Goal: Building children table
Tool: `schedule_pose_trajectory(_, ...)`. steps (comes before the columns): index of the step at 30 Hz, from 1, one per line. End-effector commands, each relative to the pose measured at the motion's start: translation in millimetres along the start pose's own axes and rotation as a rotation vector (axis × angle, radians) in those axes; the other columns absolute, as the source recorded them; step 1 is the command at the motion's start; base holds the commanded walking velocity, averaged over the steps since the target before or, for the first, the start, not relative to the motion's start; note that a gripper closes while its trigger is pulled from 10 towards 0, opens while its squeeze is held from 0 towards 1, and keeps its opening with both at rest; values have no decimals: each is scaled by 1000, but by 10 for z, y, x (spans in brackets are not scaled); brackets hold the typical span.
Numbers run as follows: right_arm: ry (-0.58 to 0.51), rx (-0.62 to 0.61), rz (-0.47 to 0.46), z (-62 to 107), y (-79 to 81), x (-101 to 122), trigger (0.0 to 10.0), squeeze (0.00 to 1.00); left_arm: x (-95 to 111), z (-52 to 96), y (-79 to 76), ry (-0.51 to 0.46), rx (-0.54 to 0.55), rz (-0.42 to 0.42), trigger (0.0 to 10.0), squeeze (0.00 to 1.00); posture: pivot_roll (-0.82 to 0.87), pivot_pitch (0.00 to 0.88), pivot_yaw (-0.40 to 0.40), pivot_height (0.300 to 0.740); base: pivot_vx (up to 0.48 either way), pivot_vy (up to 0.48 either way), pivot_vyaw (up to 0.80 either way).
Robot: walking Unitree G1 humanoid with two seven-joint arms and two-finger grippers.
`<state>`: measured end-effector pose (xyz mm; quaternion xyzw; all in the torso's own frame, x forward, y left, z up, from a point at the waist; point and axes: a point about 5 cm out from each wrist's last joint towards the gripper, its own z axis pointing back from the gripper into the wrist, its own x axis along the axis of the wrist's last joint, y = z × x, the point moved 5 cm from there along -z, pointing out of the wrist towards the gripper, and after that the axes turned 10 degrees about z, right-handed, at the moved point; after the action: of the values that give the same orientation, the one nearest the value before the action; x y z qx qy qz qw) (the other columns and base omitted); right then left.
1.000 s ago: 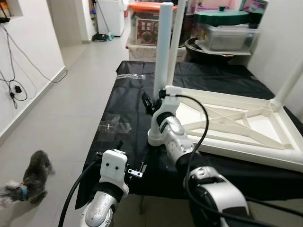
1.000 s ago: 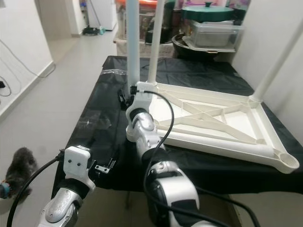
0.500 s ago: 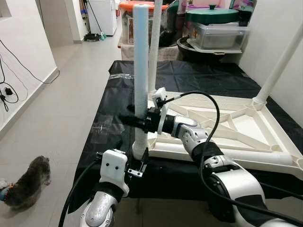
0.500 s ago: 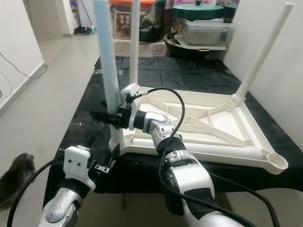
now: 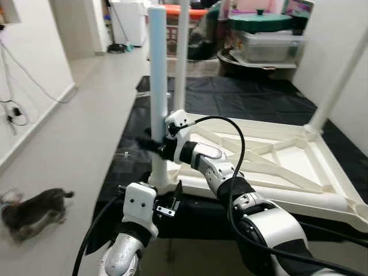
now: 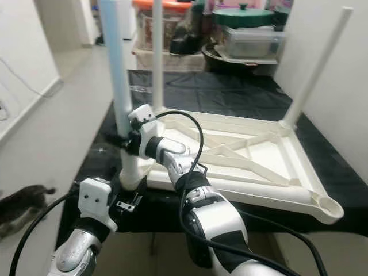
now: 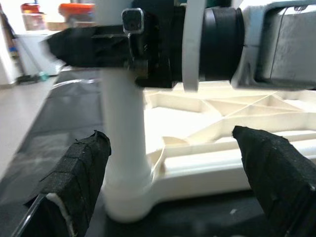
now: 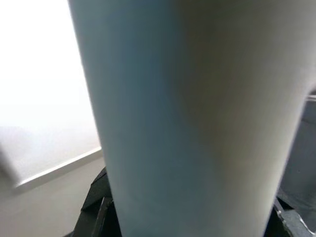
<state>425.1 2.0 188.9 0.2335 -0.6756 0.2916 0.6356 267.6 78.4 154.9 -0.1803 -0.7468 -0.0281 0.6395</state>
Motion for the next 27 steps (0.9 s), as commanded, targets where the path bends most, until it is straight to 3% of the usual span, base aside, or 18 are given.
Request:
schedule_pose_trajectory(1,17,-157,-67,91,-248,-86,0,0,-19,14,6,4,4,-9,10000,0,14,0,-47,740,0,0,0)
schedule_pose_trajectory(2,17,-157,-67,91,-248,-86,0,0,-19,14,6,4,4,-9,10000,0,14,0,-47,740,0,0,0)
schedule_pose_trajectory(3,28,-358,-75,197,-501,-117,0,0,-24,16,2,6,3,-7,10000,0,9,0,-47,740,0,0,0)
schedule_pose_trajectory(4,28,-358,-75,197,-501,-117,0,0,-24,16,2,6,3,-7,10000,0,9,0,-47,740,0,0,0)
schedule_pose_trajectory(5,44,-572,-101,351,-743,-167,0,0,-28,21,2,8,2,-7,10000,0,11,0,-48,740,0,0,0)
schedule_pose_trajectory(6,44,-572,-101,351,-743,-167,0,0,-28,21,2,8,2,-7,10000,0,11,0,-48,740,0,0,0)
schedule_pose_trajectory(7,67,-777,-130,531,-917,-238,0,0,-31,31,7,11,3,-9,10000,0,15,0,-44,740,0,0,0)
schedule_pose_trajectory(8,86,-912,-167,653,-980,-306,0,0,-29,36,14,12,5,-10,10000,0,15,0,-44,740,0,0,0)
schedule_pose_trajectory(13,107,-976,-233,619,-772,-408,0,0,-18,38,35,10,9,-16,10000,0,21,0,-50,740,0,0,0)
schedule_pose_trajectory(19,93,-949,-203,555,-693,-378,0,0,-17,36,36,11,9,-17,10000,0,23,0,-48,740,0,0,0)
schedule_pose_trajectory(20,70,-880,-197,474,-637,-338,10000,0,-16,34,40,11,10,-18,10000,0,23,0,-48,740,0,0,0)
schedule_pose_trajectory(21,17,-780,-188,379,-572,-252,10000,1000,-13,33,45,10,11,-18,10000,0,23,0,-48,740,0,0,0)
schedule_pose_trajectory(24,-19,-701,-182,311,-516,-190,10000,1000,-12,33,48,9,12,-19,10000,0,23,0,-48,740,0,0,0)
schedule_pose_trajectory(25,-64,-613,-138,248,-450,-89,10000,1000,-12,34,48,8,12,-18,10000,0,23,0,-48,740,0,0,0)
schedule_pose_trajectory(26,-84,-502,-160,185,-370,-53,10000,0,-13,31,43,8,10,-17,10000,0,17,0,-49,740,0,0,0)
schedule_pose_trajectory(27,-84,-502,-160,185,-370,-53,10000,0,-13,31,43,8,10,-17,10000,0,17,0,-49,740,0,0,0)
